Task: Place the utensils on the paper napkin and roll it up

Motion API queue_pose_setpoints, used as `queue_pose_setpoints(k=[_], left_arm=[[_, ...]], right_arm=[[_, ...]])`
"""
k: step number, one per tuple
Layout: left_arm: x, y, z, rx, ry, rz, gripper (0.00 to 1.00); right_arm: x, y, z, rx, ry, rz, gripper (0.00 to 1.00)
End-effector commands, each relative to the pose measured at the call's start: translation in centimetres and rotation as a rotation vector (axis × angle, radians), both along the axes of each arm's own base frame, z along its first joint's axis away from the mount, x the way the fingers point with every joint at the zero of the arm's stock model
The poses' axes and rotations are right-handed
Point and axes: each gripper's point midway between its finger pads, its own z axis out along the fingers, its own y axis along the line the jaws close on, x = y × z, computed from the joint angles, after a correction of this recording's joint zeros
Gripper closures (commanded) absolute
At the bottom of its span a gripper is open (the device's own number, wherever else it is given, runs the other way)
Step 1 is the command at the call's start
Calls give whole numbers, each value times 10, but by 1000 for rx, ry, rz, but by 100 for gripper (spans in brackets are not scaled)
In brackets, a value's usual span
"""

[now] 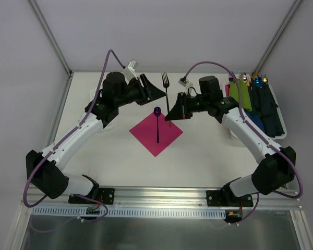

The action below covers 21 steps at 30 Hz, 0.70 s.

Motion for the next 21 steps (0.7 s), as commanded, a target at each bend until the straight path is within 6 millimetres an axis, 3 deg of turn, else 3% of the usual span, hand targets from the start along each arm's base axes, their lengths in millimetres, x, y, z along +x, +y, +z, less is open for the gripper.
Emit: queue_pose_setpoints(k=[1, 6, 21], left_arm=[[-7, 2, 12, 89, -36, 23, 59], [-6, -8, 5, 126, -16, 19, 61], [-1, -14, -11, 198, 28, 18, 69]], right_arm=[[10, 2, 11, 2, -43, -47, 100], [7, 3, 11, -8, -52, -38, 100], [2, 5, 12, -12, -69, -16, 100]])
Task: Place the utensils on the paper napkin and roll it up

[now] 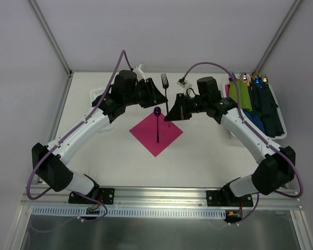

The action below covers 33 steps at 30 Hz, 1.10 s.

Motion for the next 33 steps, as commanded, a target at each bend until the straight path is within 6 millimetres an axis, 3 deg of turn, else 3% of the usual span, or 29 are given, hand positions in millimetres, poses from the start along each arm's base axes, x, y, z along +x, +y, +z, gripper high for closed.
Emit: queue_pose_setpoints(k=[1, 17, 22, 25, 26, 27, 28, 31, 33], left_arm=[[3, -2, 17, 6, -61, -5, 70], [9, -6, 18, 14, -73, -11, 76], [12, -5, 18, 19, -78, 5, 96], [14, -2, 15, 28, -76, 20, 100], [13, -2, 15, 29, -76, 18, 100], [14, -1, 11, 35, -69, 19, 100], [14, 0, 7, 42, -60, 21, 100], [18, 15, -9, 92, -30, 45, 100], [21, 31, -27, 165, 3, 67, 100]], right_arm=[[0, 4, 18, 26, -62, 18, 100], [-2, 9, 19, 23, -65, 53, 100], [-2, 9, 20, 23, -68, 52, 100], [-2, 9, 18, 19, -68, 55, 100], [-1, 9, 16, 13, -64, 50, 95], [0, 8, 15, 6, -66, 49, 64], [1, 7, 15, 0, -71, 48, 48], [12, -5, 7, -58, -93, 13, 19], [21, -20, 0, -92, -92, -5, 8]])
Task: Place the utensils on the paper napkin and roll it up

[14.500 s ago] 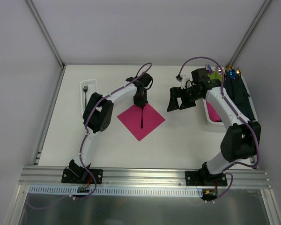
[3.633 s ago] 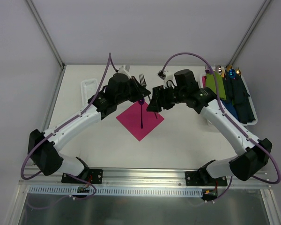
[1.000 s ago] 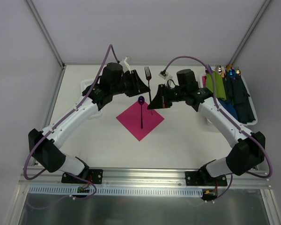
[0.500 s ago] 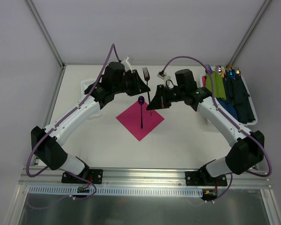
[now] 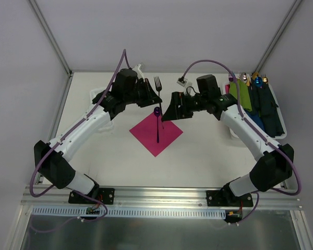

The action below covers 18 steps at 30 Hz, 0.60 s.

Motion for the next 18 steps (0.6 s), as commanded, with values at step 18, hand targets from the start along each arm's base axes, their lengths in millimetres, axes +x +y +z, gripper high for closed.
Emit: queue_pose_setpoints(k=[18], left_arm=[[12, 52, -172, 483, 245, -61, 100]], right_arm=[[42, -100, -18, -140, -16, -199, 1]])
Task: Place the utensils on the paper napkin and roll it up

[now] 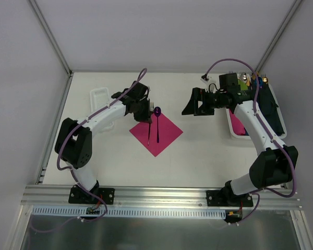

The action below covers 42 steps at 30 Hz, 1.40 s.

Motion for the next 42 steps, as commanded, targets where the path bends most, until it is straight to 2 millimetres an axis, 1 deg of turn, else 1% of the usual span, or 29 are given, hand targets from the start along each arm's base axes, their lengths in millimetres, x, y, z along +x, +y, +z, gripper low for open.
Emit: queue_pose_setpoints(k=[1, 2, 4, 6, 9, 15, 16, 24, 25, 30, 32, 42], left_arm=[[9, 3, -9, 55, -37, -51, 100], [14, 0, -10, 48, -57, -53, 100], [20, -3, -18, 48, -62, -66, 100], [28, -10, -18, 28, -89, -85, 100], [38, -14, -30, 38, -92, -74, 100], [46, -18, -47, 28, -77, -34, 100], [50, -19, -47, 23, -87, -28, 100], [57, -27, -57, 4, -69, -1, 100], [56, -27, -62, 6, -58, -1, 100], [56, -29, -73, -10, -31, 27, 100], [57, -27, -74, -9, -32, 39, 100], [64, -30, -76, -37, -19, 60, 100]], right_arm=[[-10, -2, 9, 11, -17, 15, 1], [-10, -2, 9, 8, -20, 17, 1], [-11, -3, 8, 5, -23, 17, 1], [-12, -3, 7, 3, -23, 19, 1], [-12, -3, 6, 1, -20, 18, 1], [-12, -4, 3, -5, -17, 15, 1], [-12, -4, 4, -5, -19, 15, 1], [-10, -4, 2, -7, -13, 15, 1], [-10, -4, 1, -7, -11, 15, 1], [-9, -5, 0, -8, -9, 16, 1], [-8, -4, -1, -5, -5, 17, 1], [-6, -4, -4, -12, 3, 15, 1]])
